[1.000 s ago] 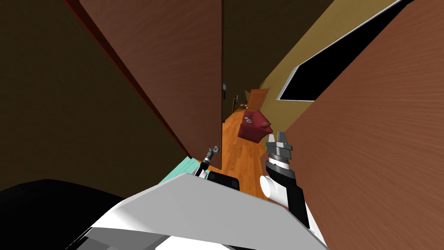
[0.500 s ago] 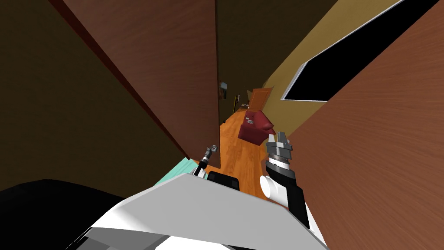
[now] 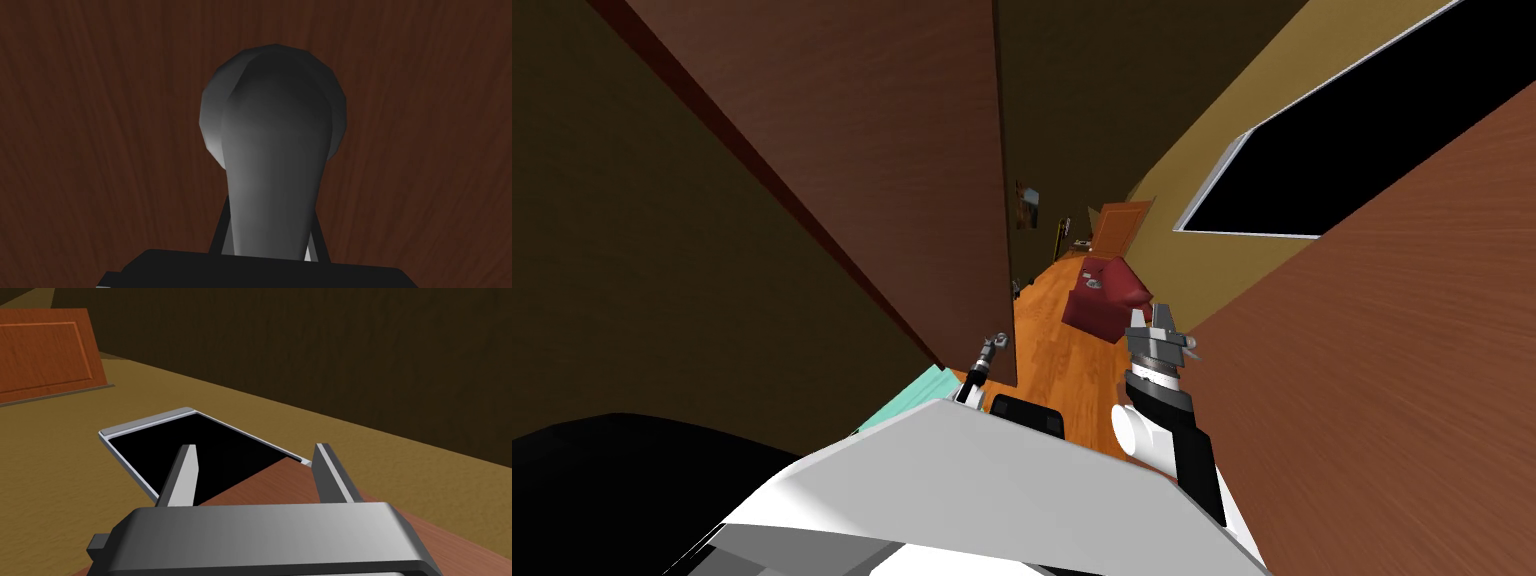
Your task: Push the door open
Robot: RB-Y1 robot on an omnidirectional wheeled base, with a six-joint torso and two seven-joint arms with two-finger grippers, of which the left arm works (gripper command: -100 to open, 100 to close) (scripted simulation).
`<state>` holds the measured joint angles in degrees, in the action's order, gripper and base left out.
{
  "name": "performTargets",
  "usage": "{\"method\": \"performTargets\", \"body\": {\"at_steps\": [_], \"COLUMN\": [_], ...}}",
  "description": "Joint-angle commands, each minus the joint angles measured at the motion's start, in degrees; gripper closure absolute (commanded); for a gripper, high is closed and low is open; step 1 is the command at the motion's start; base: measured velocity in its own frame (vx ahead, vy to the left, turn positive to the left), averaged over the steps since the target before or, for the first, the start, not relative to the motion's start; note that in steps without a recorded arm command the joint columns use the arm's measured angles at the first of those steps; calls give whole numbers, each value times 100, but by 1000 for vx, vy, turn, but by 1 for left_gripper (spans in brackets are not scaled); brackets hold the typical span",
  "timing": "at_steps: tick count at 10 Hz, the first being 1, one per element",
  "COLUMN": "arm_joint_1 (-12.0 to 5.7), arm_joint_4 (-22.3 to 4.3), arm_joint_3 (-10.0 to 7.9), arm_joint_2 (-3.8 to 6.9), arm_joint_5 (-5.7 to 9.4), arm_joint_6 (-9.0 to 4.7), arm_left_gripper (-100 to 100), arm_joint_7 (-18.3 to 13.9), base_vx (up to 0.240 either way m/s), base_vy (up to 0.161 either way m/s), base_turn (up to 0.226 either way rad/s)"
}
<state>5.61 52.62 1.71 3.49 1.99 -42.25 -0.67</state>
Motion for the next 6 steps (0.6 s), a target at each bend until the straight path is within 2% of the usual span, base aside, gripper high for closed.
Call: {"method": "performTargets", "body": {"at_steps": [1,4,6], "arm_joint_1": [-45,-83,-104], "arm_joint_4": [24,-16,-37], "arm_joint_3": [-167,-359,-463], "arm_joint_2": [-21,-98,-153], "arm_joint_5": [66,149,194], "arm_joint_6": [12,26,33], "arm_left_gripper": [100,100,100], "arm_joint_7": [62,122,155], "base_vx": [189,183,193], "base_vy": [-105,-123,-79], "base_turn": [74,80,56]}}
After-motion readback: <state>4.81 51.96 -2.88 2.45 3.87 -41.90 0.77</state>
